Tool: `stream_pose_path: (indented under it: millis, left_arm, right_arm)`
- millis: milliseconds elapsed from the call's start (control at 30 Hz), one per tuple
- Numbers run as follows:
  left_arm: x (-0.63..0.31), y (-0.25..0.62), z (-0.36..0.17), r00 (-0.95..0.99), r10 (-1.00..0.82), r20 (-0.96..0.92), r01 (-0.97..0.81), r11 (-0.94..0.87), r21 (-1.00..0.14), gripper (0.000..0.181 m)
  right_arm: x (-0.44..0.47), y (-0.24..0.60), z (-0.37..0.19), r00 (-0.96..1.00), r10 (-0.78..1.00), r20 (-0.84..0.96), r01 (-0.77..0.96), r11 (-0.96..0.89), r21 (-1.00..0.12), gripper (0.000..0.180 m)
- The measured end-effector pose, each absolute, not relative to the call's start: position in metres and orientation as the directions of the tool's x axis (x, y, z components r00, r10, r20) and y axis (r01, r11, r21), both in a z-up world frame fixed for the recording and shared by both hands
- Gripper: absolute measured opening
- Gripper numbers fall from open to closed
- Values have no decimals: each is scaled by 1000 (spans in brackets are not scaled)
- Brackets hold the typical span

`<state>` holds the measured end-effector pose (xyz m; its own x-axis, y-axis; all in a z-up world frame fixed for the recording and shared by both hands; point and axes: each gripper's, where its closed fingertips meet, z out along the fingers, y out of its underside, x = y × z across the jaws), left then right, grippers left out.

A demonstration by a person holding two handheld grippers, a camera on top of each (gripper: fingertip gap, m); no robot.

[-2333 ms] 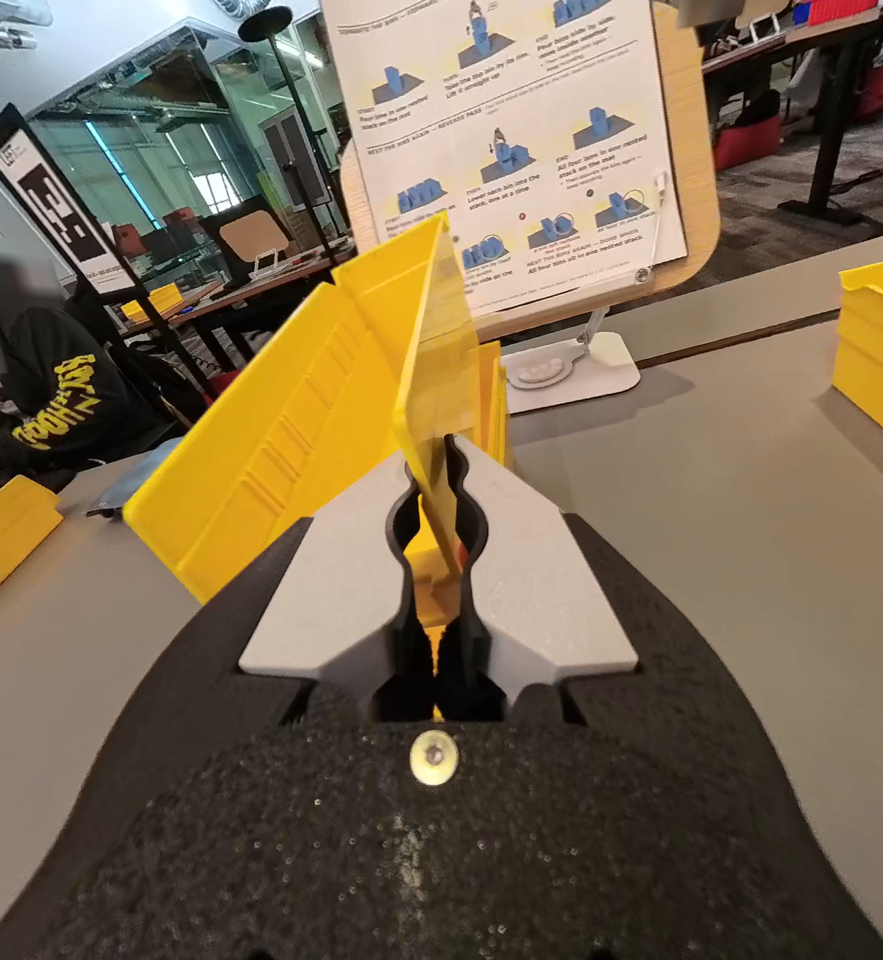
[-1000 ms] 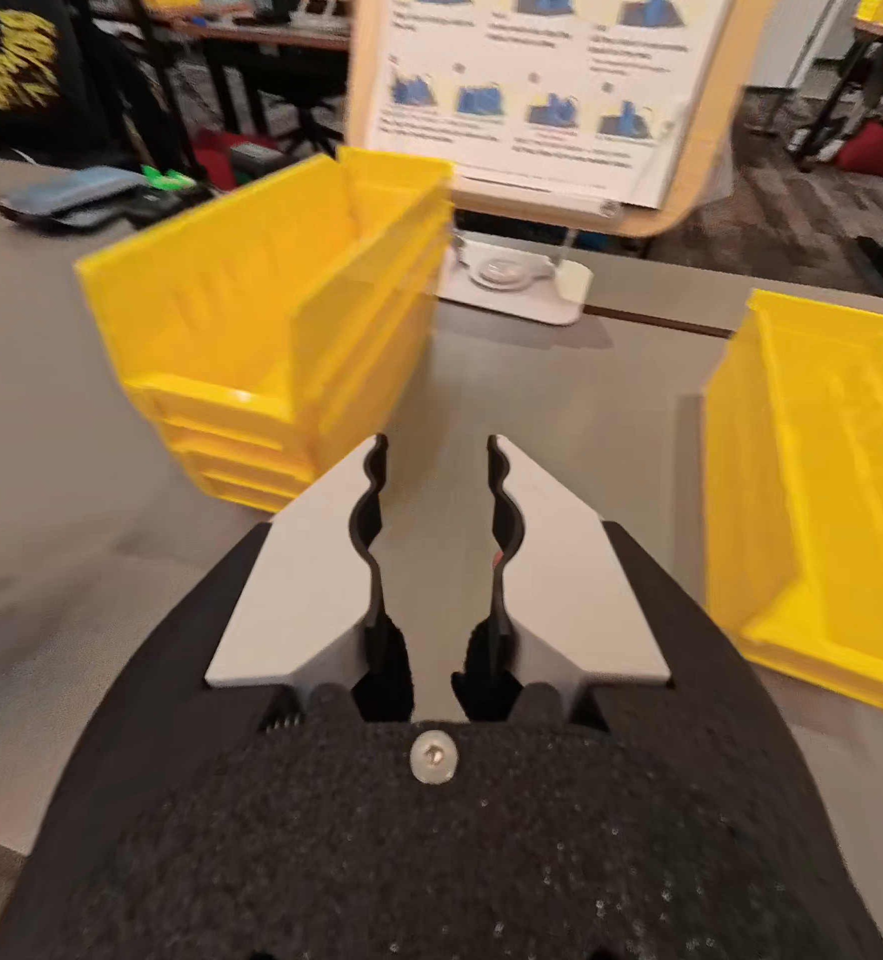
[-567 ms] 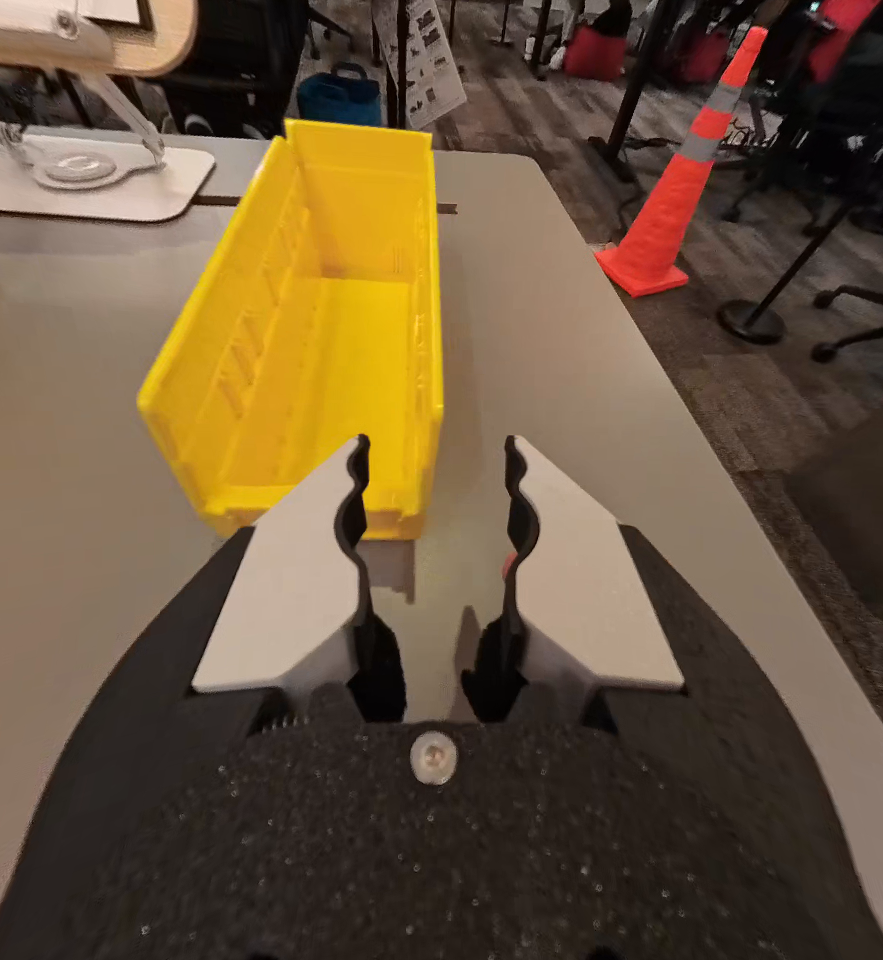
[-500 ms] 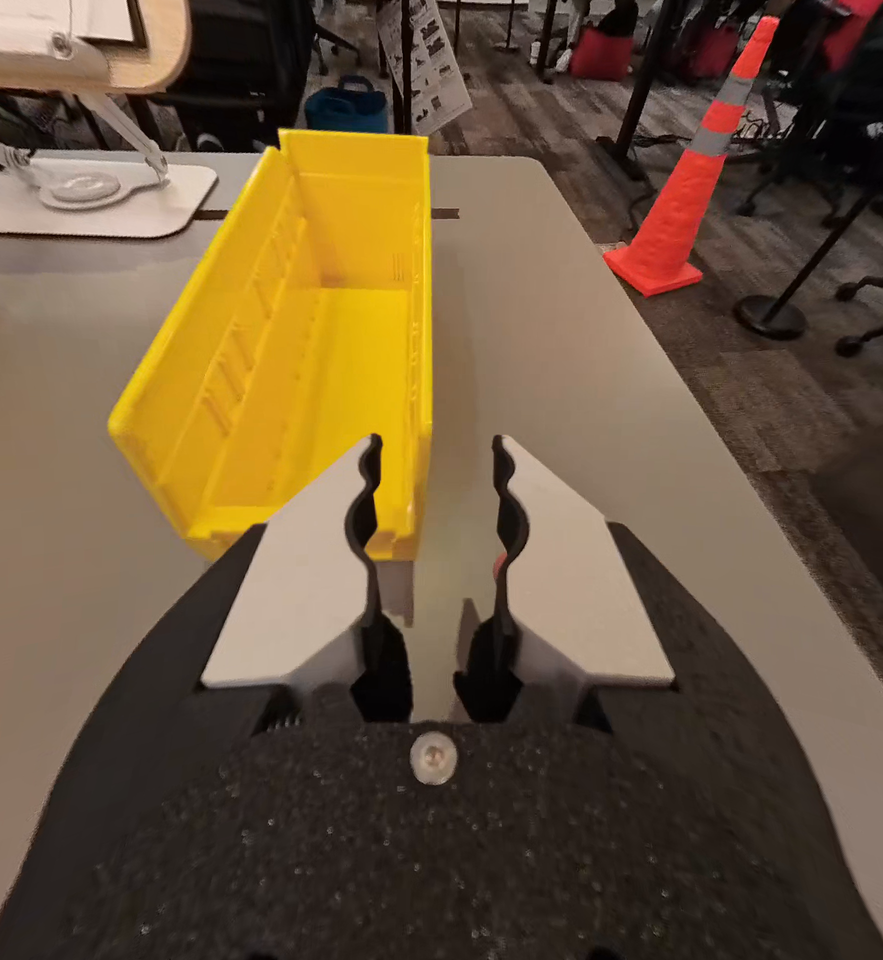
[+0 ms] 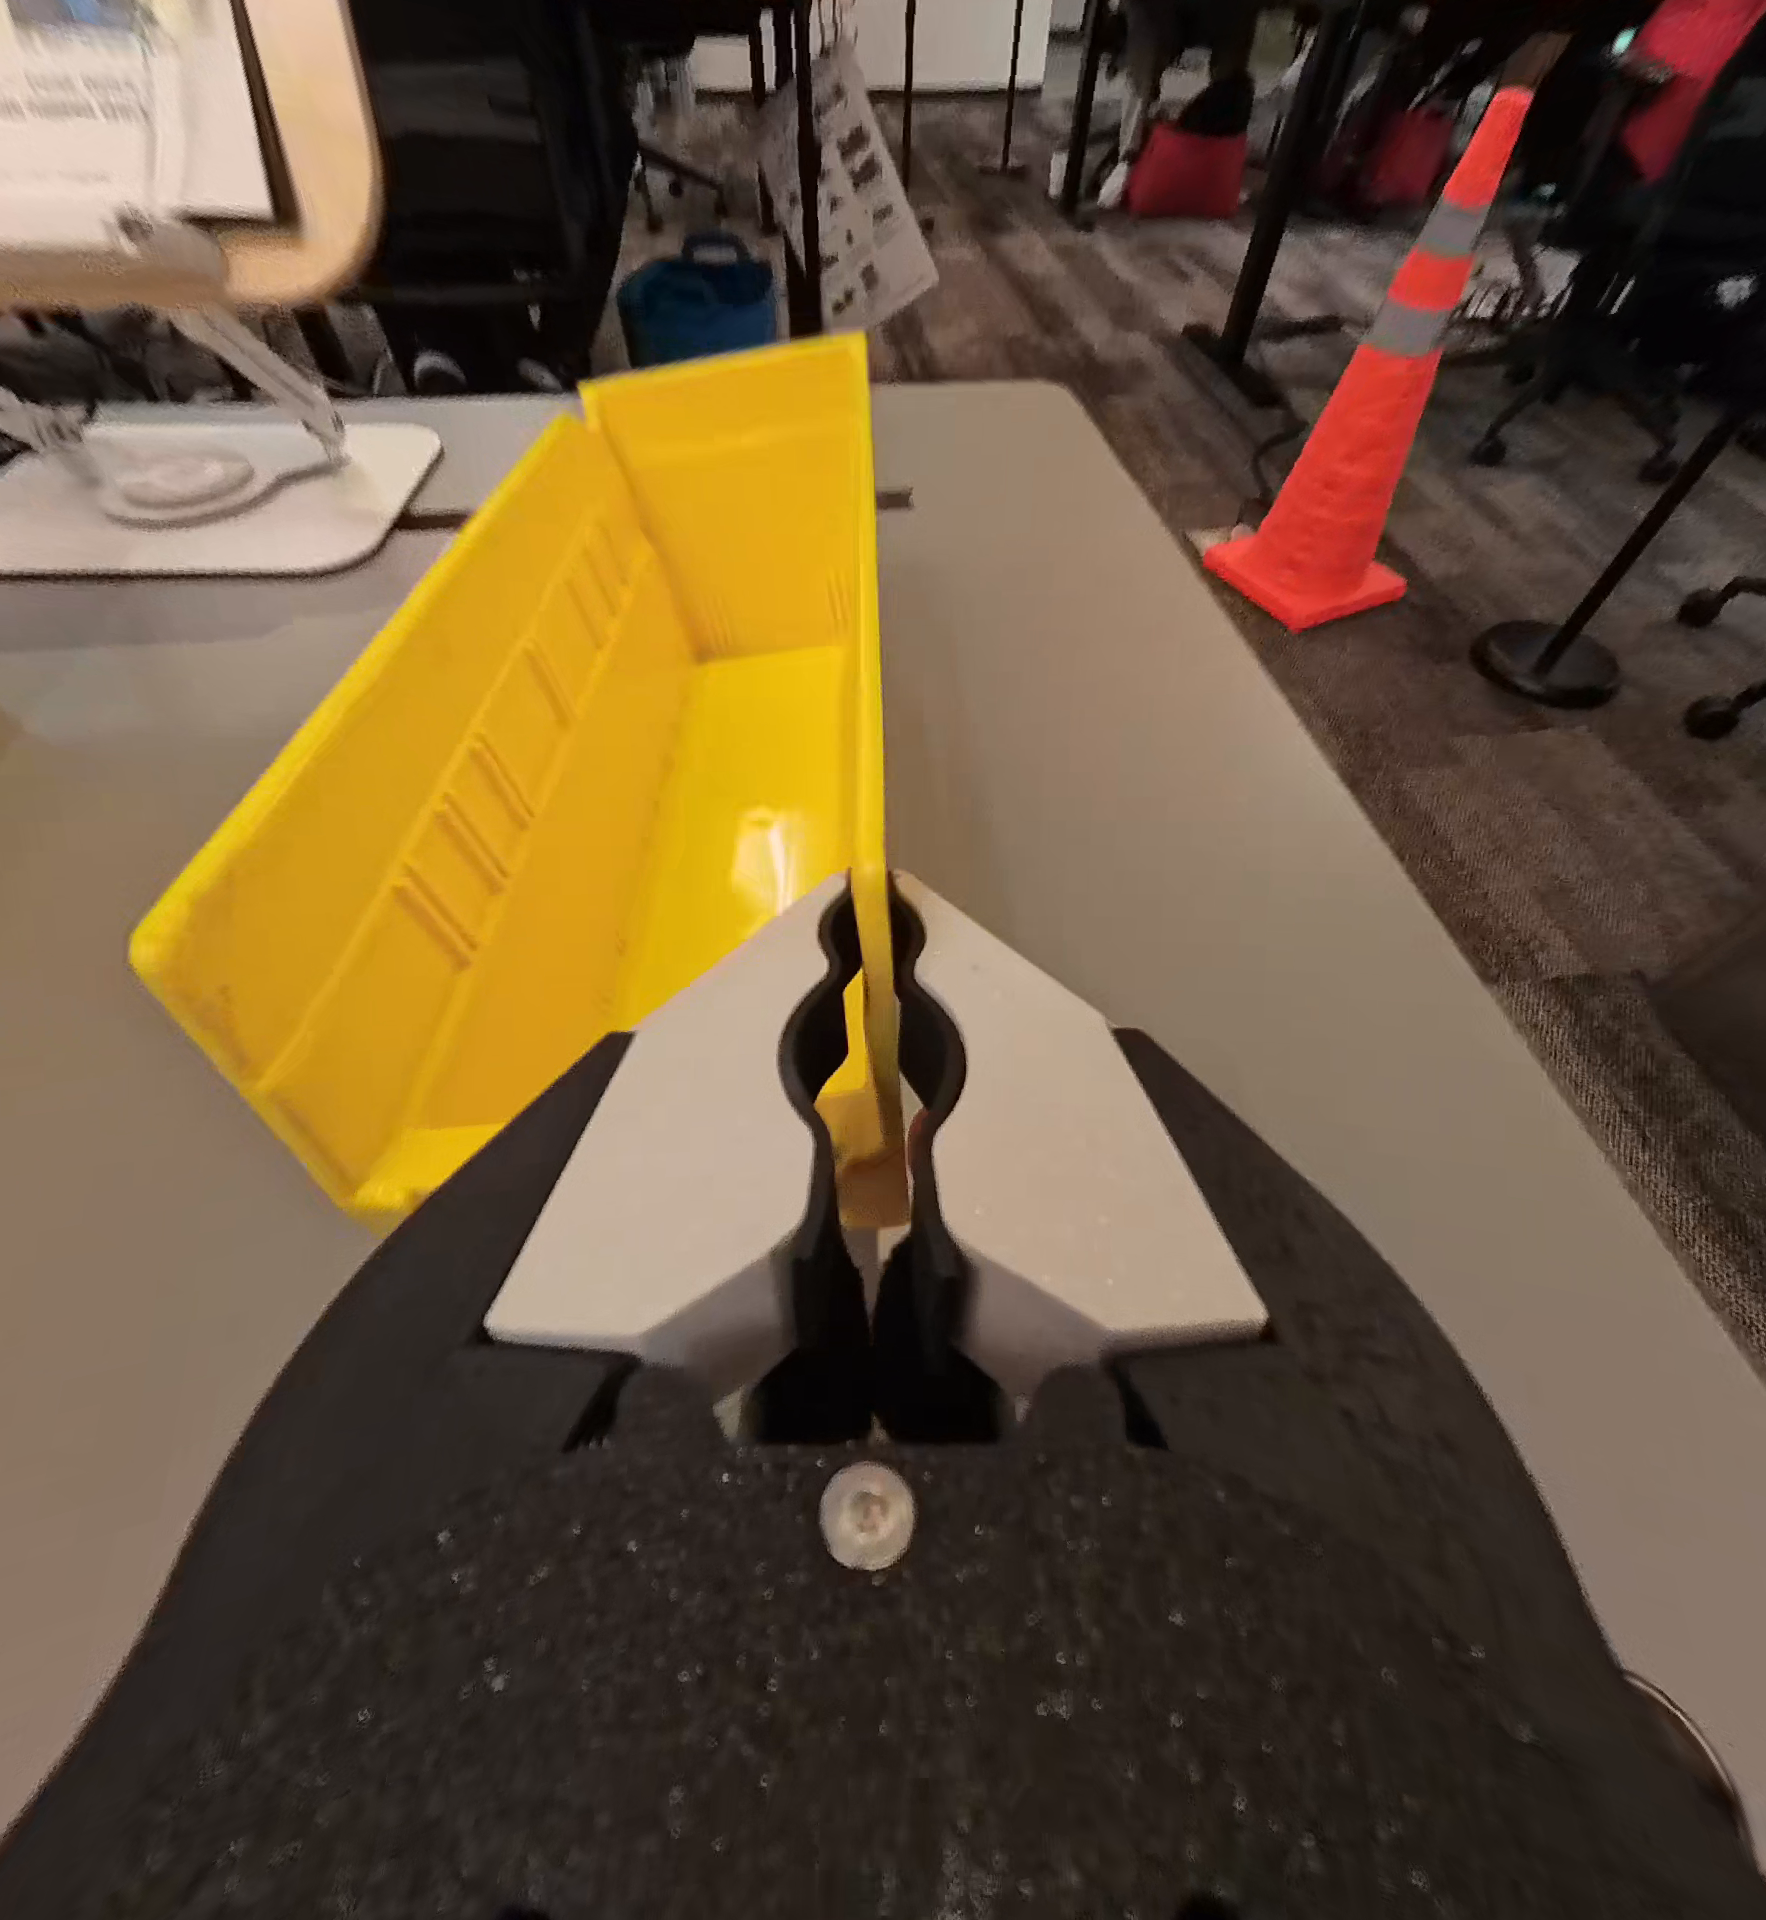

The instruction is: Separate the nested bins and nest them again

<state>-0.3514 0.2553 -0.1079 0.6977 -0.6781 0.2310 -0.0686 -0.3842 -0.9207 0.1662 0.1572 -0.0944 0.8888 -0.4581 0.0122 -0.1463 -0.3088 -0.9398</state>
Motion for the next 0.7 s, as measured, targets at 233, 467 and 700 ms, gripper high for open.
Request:
stream_pose_path:
  millis: [233, 467, 700]
  left_arm:
    - [-352, 254, -105, 691, -682, 240, -58, -383, -922, 17]
    - [-340, 249, -102, 673, -711, 205, -87, -351, -932, 16]
    - [-337, 248, -100, 667, -725, 172, -107, -321, -941, 16]
  right_arm:
    - [129, 138, -30, 887, -460, -43, -144, -186, -972, 0]
    - [17, 176, 50, 927, -345, -146, -170, -40, -985, 0]
    - [-96, 248, 62, 931, -191, -311, -328, -63, -943, 1]
